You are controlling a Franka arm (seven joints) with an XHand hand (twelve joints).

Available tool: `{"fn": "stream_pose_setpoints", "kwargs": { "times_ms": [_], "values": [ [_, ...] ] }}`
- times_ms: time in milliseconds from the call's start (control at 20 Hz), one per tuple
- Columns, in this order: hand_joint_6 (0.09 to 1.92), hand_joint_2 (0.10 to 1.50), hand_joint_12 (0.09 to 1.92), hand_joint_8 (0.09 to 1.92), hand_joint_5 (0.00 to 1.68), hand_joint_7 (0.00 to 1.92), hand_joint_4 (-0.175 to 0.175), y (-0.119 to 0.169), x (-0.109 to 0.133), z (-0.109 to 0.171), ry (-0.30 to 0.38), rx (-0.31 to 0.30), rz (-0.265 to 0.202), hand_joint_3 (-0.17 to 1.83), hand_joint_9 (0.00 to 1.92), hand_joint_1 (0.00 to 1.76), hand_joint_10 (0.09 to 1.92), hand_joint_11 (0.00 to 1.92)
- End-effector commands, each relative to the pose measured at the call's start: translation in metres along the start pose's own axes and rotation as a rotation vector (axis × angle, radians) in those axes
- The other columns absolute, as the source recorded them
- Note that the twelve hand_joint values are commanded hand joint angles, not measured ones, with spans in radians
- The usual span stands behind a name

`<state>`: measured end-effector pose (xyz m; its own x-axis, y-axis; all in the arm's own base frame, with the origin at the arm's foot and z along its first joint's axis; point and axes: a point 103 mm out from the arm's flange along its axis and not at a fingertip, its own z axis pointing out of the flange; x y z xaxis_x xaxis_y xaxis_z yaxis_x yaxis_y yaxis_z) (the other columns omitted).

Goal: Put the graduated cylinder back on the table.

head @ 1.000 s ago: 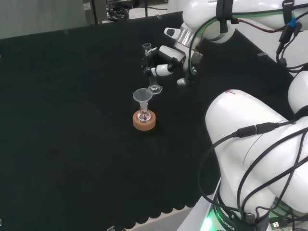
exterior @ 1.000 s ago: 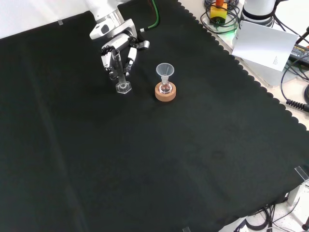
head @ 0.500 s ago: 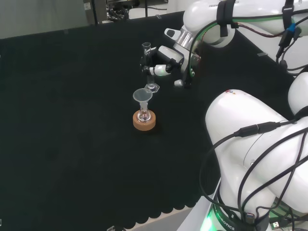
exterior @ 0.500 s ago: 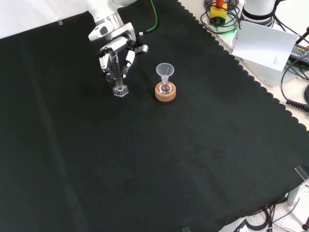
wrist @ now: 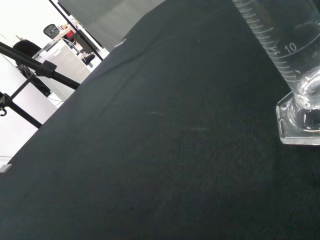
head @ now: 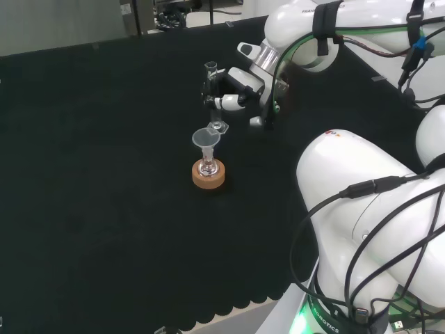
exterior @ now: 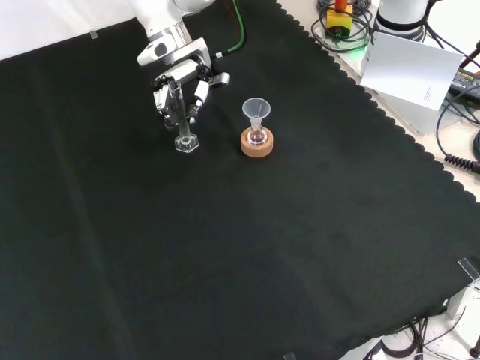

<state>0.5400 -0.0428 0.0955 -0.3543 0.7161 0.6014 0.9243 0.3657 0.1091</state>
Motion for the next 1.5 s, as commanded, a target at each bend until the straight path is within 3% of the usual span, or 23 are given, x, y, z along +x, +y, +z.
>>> {"fn": "stream_pose_setpoints", "kwargs": {
  "times_ms": [50,950,1350,1500],
  "values": [
    [1.11,1.15,0.81,0.44,0.92,1.06,-0.11,0.001,0.001,0.003,0.004,-0.003,-0.008,0.0,1.33,1.11,0.09,1.17],
    [1.14,1.16,0.84,0.49,0.89,1.01,-0.115,0.003,0.004,0.015,-0.026,0.01,-0.017,0.0,1.32,1.11,0.09,1.15],
    [1.19,1.18,0.86,0.54,0.86,0.96,-0.11,0.003,0.001,0.018,0.004,0.019,-0.026,0.01,1.3,1.1,0.09,1.12],
    [1.23,1.2,0.9,0.58,0.83,0.9,-0.066,0.002,0.0,0.02,0.02,0.039,-0.038,0.0,1.28,1.06,0.09,1.07]
  ]
}}
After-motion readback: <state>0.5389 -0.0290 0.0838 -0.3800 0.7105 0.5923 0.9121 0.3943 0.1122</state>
